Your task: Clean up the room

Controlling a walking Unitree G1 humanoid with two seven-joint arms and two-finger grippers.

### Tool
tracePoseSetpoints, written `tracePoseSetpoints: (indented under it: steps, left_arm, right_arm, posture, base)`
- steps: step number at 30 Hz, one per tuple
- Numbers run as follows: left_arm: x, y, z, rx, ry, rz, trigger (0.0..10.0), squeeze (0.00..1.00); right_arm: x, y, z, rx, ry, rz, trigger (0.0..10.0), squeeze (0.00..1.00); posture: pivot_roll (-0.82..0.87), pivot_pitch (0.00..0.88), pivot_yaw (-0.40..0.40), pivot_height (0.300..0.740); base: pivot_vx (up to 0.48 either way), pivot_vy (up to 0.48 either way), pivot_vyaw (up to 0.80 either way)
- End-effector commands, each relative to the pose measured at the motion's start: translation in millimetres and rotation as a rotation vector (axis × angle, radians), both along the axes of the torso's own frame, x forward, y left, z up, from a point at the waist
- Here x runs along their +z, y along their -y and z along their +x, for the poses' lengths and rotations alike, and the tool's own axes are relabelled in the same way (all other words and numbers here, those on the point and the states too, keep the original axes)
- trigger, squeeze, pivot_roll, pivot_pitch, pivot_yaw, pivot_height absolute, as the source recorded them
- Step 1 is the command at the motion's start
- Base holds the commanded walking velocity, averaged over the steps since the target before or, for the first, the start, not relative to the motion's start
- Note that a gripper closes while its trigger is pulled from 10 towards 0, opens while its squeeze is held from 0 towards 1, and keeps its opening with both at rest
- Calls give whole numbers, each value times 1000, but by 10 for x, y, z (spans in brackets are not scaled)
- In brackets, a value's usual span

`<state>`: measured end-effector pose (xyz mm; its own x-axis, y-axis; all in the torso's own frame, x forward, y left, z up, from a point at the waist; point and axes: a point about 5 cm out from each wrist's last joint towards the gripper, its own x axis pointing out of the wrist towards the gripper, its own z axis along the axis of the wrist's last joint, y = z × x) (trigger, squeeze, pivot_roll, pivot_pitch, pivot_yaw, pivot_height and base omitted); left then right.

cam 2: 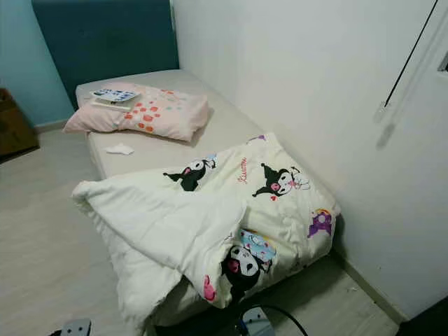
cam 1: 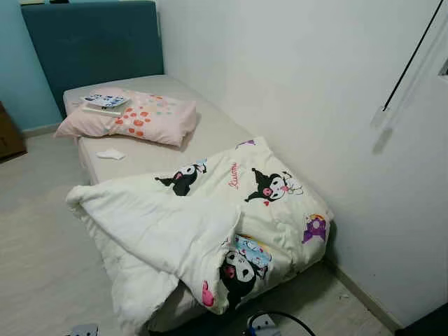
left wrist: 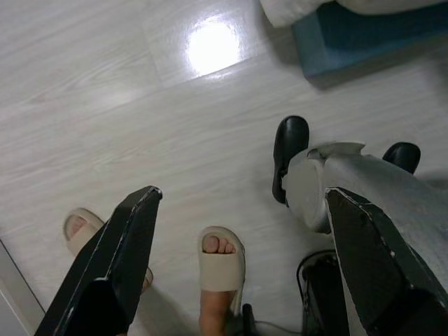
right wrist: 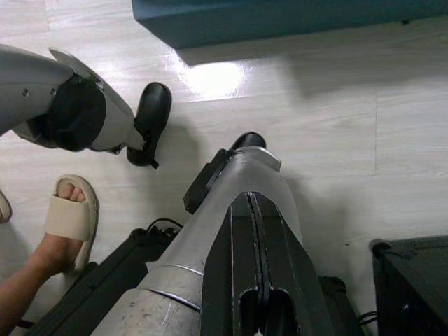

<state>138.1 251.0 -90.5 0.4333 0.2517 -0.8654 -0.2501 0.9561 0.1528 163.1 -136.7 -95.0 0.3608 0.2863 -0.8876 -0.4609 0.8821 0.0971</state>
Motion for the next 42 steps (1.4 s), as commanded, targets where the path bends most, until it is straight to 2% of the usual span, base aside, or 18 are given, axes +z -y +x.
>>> tracePoseSetpoints:
  steps: [1,6,34,42]
  left_arm:
    - [-1,-31,-27,-2,-7,13,10000,0]
    - [-8,-22,-41,13,-6,-3,10000,0]
    - [-14,4,-36,-2,-8,-13,10000,0]
    - [-20,26,-38,-26,-10,-10,10000,0]
  right_arm:
    - [-6,3,-16,-13,-4,9,10000,0]
    - [-11,9,-39,35,0,4,10000,0]
    - [-12,0,-49,50,9,12,10000,0]
    - [6,-67,5,31,19,11,10000,0]
  posture:
    - [-71,0,-48,740]
    - [-71,0,-48,740]
    - [-66,0,-51,740]
    - [-66,0,-53,740]
  base:
    - [326,0,0]
    - [130,0,480]
    - [0,0,642]
    - [112,0,0]
